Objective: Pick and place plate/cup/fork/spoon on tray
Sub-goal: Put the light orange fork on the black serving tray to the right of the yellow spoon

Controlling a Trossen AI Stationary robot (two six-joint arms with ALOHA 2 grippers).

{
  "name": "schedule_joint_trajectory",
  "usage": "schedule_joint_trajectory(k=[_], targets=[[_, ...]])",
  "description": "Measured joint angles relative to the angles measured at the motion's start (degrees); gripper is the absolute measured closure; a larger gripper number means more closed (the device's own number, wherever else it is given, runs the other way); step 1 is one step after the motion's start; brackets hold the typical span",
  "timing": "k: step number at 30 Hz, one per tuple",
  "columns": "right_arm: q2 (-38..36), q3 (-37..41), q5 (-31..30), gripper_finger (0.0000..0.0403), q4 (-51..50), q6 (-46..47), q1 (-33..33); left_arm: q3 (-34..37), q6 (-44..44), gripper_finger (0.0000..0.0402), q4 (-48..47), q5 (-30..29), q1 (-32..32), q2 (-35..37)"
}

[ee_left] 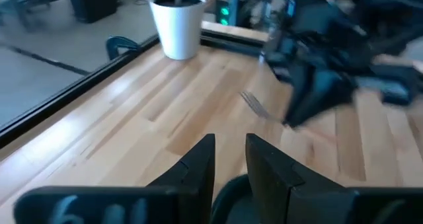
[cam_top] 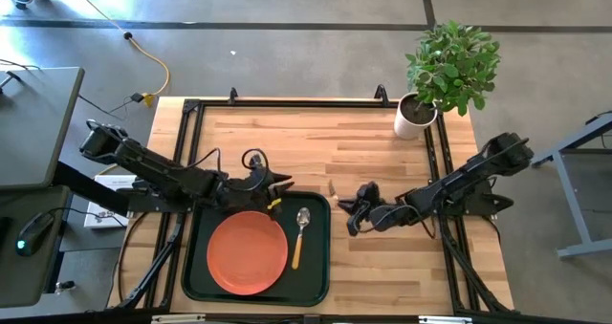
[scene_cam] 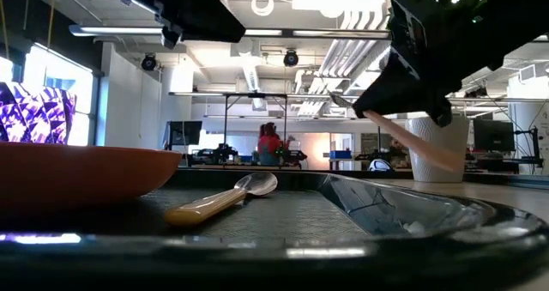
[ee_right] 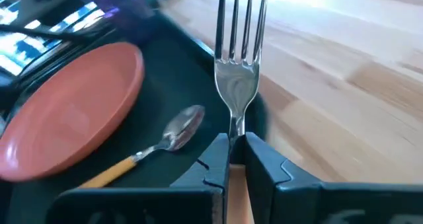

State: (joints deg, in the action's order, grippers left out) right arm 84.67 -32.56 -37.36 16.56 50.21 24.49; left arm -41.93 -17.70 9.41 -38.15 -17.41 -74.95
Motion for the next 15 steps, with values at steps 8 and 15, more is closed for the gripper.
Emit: schedule_joint_trajectory(k=[8,15], targets=[[9.6,0.0,-4.5,0.0386,8.0,-4.2,0.3,0.0,-2.6,0.0328,3.9,-5.1,0.3,-6.6],[14.3,0.0,-15.2,0.0386,9.4,-7.6,3.5,0.0,1.8,0.0328,12.1,-4.8,2.0,-12.0]])
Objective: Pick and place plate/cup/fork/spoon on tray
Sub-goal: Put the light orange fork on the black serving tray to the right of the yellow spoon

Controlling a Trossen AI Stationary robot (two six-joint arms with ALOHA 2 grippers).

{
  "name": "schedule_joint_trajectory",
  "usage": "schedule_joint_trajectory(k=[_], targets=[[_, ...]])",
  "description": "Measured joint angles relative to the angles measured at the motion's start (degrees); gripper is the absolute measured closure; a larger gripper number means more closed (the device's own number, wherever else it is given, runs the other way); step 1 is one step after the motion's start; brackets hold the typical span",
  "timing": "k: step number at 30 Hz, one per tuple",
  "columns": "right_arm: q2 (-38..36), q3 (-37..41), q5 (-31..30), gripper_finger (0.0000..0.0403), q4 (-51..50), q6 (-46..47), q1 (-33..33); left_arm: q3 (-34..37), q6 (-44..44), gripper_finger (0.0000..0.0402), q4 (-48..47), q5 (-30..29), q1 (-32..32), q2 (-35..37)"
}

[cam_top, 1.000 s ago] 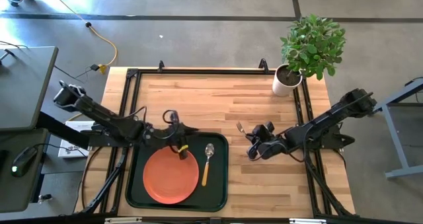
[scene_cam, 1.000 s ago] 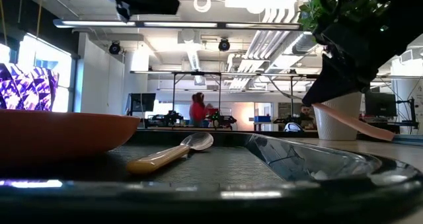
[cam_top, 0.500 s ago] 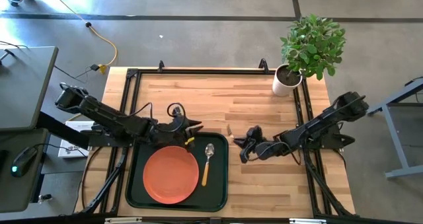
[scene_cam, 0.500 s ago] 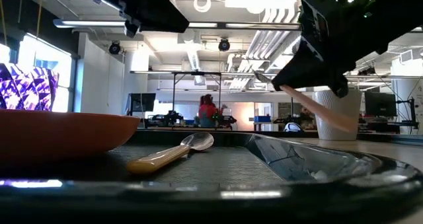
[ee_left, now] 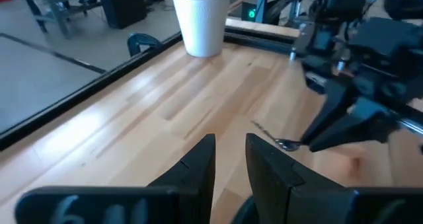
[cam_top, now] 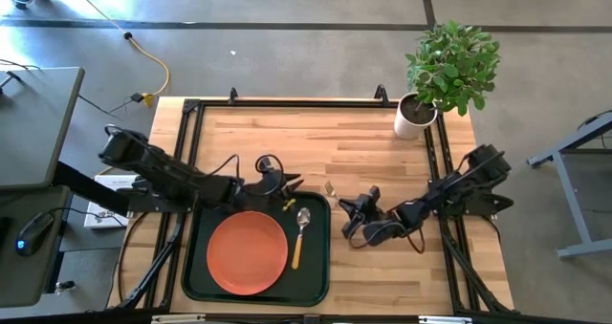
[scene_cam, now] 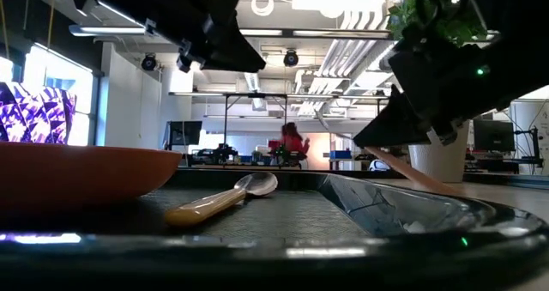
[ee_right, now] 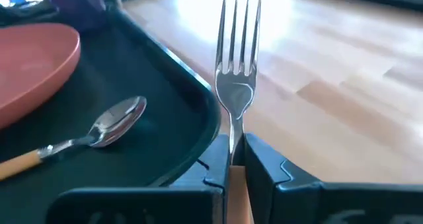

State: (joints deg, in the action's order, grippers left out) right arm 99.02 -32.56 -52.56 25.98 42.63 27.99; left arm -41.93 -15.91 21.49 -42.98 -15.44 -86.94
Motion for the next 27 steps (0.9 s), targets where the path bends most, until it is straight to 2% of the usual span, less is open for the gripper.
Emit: schedule_joint_trajectory(k=[5,10,16,22,27], targets=[[0.0,0.0,-8.4,0.0386,1.9,-3.2,3.0,0.0,1.5,0.0328,0.8,0.0,1.7,-0.5],[-0.1,0.0,-15.7,0.0386,2.4,3.4,4.1,0.0,1.5,0.0328,2.3,0.0,2.4,-0.3],[-0.1,0.0,-15.6,0.0386,2.6,10.2,4.8,0.0,1.6,0.0328,5.9,1.3,2.3,-0.3],[-0.1,0.0,-13.6,0.0386,2.6,29.9,4.3,0.0,3.6,0.0328,4.7,1.9,2.2,-0.3],[-0.1,-2.1,-12.8,0.0386,2.5,36.7,4.5,0.0,7.5,0.0328,2.1,1.9,1.5,-0.3]])
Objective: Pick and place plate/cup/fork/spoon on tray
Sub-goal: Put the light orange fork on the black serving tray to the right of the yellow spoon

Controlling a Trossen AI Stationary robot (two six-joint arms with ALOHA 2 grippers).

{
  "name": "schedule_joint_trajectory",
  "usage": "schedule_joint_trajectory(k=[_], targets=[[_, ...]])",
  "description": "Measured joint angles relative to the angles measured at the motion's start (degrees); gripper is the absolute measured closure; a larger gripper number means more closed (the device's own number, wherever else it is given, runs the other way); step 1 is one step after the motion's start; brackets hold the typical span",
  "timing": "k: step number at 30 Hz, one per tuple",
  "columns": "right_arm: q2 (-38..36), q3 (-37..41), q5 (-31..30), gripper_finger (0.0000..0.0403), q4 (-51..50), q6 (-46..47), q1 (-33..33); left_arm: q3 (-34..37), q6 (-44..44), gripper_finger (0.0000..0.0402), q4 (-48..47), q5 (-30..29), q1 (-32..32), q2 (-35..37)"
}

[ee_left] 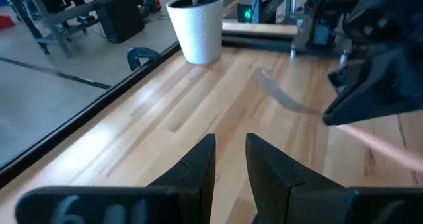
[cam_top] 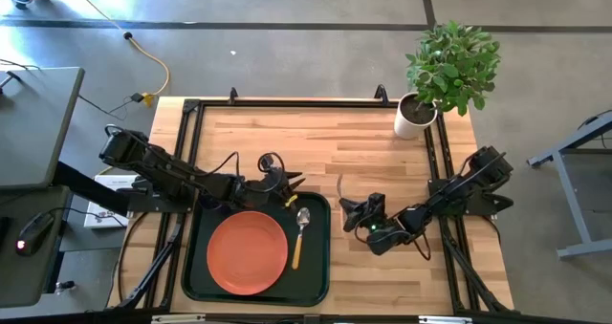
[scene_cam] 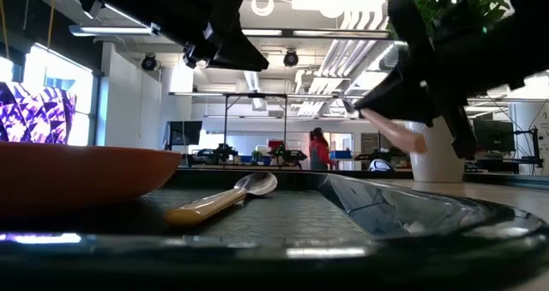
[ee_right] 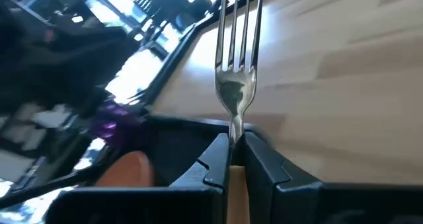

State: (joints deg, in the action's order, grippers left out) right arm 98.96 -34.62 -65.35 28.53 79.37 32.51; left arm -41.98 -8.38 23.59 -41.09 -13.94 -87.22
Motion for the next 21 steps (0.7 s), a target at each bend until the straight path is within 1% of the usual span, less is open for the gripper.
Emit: schedule_joint_trajectory(k=[2,6,8,10,13,17,19,21], targets=[[0.8,-2.3,0.3,0.0386,0.0,0.2,0.9,0.0,0.1,0.0328,-1.4,0.1,-0.1,0.0],[4.3,-9.8,-0.1,0.0386,-1.7,-0.3,2.4,0.0,1.7,0.0328,-3.5,0.0,0.0,0.0],[6.5,-14.3,1.2,0.0386,-5.9,0.7,2.6,0.0,3.7,0.0328,-3.5,-0.2,0.0,0.0],[8.5,-18.9,3.2,0.0386,-12.4,3.3,2.5,0.0,6.1,0.0328,-3.6,-0.2,0.1,0.0],[10.7,-25.6,6.8,0.0386,-24.8,10.3,2.0,0.0,8.8,0.0328,-3.6,-1.7,0.1,0.0],[12.2,-31.7,10.6,0.0386,-41.2,22.4,1.6,0.0,8.7,0.0328,-4.6,-4.8,0.2,0.0],[12.1,-32.9,11.2,0.0383,-45.7,28.4,1.6,0.0,8.7,0.0328,-5.8,-5.6,0.2,0.0],[12.1,-32.9,12.1,0.038,-46.6,32.4,1.9,0.0,9.1,0.0328,-7.1,-6.3,0.2,0.0]])
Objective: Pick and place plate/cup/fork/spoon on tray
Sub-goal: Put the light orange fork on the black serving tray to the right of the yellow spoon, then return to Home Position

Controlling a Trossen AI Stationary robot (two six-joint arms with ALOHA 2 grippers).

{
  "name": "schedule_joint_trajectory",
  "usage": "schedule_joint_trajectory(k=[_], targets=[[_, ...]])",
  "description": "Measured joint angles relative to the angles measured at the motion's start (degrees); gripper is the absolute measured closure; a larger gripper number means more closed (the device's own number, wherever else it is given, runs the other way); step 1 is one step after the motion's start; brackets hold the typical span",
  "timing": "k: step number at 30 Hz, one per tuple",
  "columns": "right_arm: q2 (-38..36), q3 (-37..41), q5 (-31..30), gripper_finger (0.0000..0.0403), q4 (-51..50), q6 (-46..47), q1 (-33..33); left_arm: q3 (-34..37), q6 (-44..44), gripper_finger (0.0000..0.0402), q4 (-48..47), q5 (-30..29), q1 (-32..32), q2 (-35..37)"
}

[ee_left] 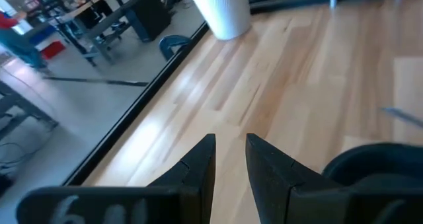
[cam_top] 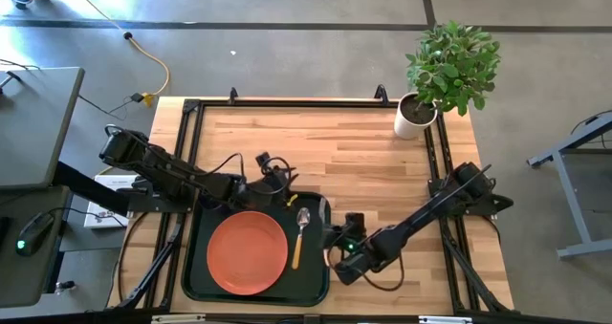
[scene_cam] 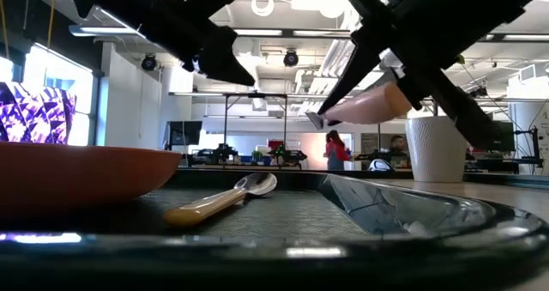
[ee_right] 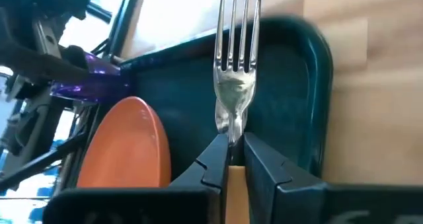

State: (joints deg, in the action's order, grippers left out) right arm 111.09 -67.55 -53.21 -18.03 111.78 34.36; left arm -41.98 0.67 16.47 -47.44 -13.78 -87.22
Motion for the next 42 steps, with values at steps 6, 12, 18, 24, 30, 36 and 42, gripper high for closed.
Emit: schedule_joint_trajectory(k=[6,12,18,24,30,36,42], targets=[[3.0,-0.2,3.9,0.0379,3.0,7.2,0.2,0.0,0.0,0.0328,-5.2,-3.1,0.0,0.0],[8.1,-5.6,6.1,0.0378,-1.7,9.3,-0.3,0.0,0.1,0.0328,-7.2,-5.8,0.2,0.0],[8.6,-9.8,5.9,0.0377,-9.1,9.2,-0.7,0.0,2.0,0.0328,-6.6,-5.8,2.1,0.0],[8.6,-9.6,8.3,0.0357,-9.7,9.3,-1.3,0.0,2.6,0.0328,-6.7,-5.8,3.9,0.0],[8.6,-9.6,8.7,0.03,-9.7,7.9,-2.4,0.0,1.9,0.0328,-7.3,-5.8,4.2,0.0],[8.5,-9.6,8.8,0.0242,-12.3,5.2,-2.5,0.0,1.0,0.0328,-7.2,-5.4,4.8,0.0],[6.5,-9.5,6.7,0.0234,-20.2,4.9,-1.4,0.0,0.9,0.0328,-7.6,-5.3,4.5,0.0]])
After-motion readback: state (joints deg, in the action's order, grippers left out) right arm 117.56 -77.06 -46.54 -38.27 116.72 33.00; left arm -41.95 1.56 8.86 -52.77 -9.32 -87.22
